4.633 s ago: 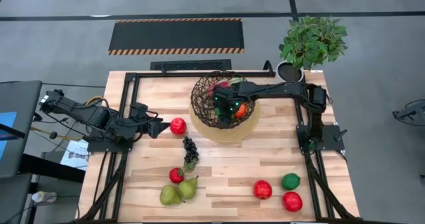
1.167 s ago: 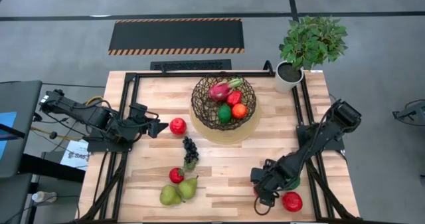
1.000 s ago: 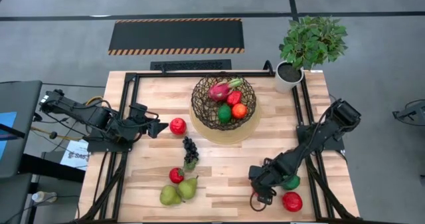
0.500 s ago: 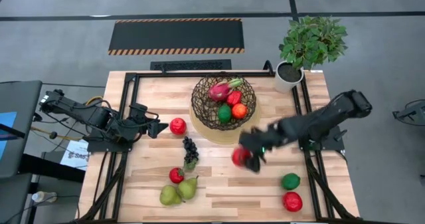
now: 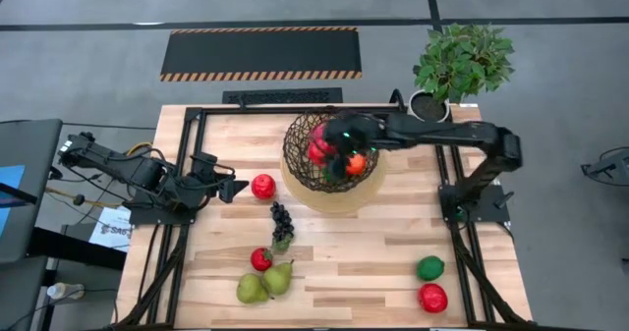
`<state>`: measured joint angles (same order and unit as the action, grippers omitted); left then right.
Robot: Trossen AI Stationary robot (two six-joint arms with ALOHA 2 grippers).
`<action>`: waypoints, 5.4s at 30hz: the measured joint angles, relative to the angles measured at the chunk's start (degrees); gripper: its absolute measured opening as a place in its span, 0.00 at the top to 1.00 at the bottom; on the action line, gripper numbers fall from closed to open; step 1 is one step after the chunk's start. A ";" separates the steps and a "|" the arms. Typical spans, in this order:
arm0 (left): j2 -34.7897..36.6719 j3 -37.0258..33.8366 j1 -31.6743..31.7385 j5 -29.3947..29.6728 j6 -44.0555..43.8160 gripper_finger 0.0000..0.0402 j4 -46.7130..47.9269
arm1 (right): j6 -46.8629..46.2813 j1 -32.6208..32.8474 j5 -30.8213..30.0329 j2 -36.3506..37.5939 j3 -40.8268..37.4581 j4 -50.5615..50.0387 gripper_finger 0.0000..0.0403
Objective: Build produce basket
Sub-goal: Put the red apple into the black wire basket
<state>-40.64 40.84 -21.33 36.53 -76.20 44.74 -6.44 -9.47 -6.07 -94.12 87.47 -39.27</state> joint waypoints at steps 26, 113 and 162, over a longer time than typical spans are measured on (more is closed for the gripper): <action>0.01 0.00 -0.01 3.17 -1.76 0.19 2.39 | 12.95 -6.75 3.37 -21.43 6.55 2.29 0.12; -0.45 0.04 0.16 1.31 -5.97 0.19 8.77 | 13.51 4.84 4.57 -52.41 45.71 -0.32 0.26; -0.44 0.00 0.16 1.54 -5.05 0.19 8.93 | 1.73 1.14 3.73 -28.82 29.27 -28.19 0.31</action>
<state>-41.08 40.84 -21.17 38.08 -81.25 53.67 -4.71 -8.33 -2.33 -122.94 116.74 -67.46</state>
